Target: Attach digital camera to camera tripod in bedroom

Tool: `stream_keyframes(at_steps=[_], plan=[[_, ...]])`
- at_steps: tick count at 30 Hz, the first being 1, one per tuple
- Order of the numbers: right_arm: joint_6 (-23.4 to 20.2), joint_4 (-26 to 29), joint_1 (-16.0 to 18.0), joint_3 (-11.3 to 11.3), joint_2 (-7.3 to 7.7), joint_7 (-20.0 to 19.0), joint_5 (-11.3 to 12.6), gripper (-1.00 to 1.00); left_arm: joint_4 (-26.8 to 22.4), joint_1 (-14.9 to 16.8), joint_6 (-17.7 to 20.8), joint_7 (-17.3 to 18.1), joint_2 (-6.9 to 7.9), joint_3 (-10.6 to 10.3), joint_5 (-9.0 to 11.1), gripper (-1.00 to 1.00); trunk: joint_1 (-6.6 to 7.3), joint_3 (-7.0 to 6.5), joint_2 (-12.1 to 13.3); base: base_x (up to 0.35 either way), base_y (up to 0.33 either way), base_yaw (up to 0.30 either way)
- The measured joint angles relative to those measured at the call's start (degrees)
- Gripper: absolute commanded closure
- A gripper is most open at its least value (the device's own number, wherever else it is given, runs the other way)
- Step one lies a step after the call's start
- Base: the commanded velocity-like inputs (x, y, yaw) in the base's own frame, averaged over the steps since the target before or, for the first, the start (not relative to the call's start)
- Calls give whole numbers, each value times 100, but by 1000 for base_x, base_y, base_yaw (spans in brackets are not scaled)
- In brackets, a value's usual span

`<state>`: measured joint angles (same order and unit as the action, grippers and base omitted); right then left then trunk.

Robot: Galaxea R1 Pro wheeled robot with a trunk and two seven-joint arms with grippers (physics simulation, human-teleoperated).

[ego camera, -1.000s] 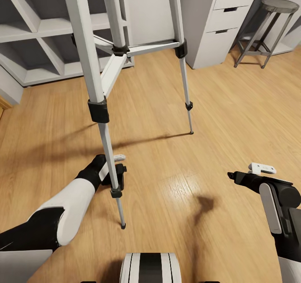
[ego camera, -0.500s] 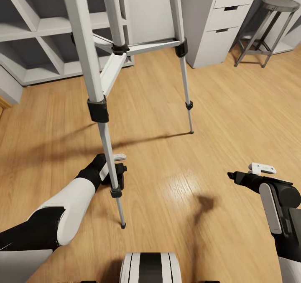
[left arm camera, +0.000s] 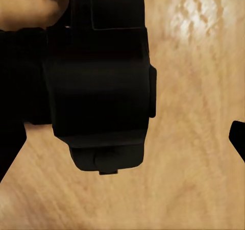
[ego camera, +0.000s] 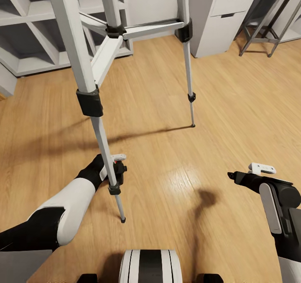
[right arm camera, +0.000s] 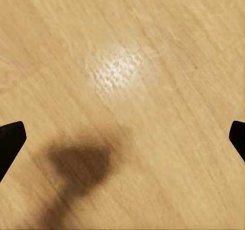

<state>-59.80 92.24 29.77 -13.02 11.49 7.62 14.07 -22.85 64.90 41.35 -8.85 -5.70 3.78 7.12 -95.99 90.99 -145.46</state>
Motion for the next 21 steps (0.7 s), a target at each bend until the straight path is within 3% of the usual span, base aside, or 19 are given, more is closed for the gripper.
stream_keyframes(at_steps=[21], plan=[[0, 0, 0, 1, 0, 0, 1, -100, 0, -28, -5, -41, 4, -1, -5, -100, -6, 44, -2, 0, 0, 0]])
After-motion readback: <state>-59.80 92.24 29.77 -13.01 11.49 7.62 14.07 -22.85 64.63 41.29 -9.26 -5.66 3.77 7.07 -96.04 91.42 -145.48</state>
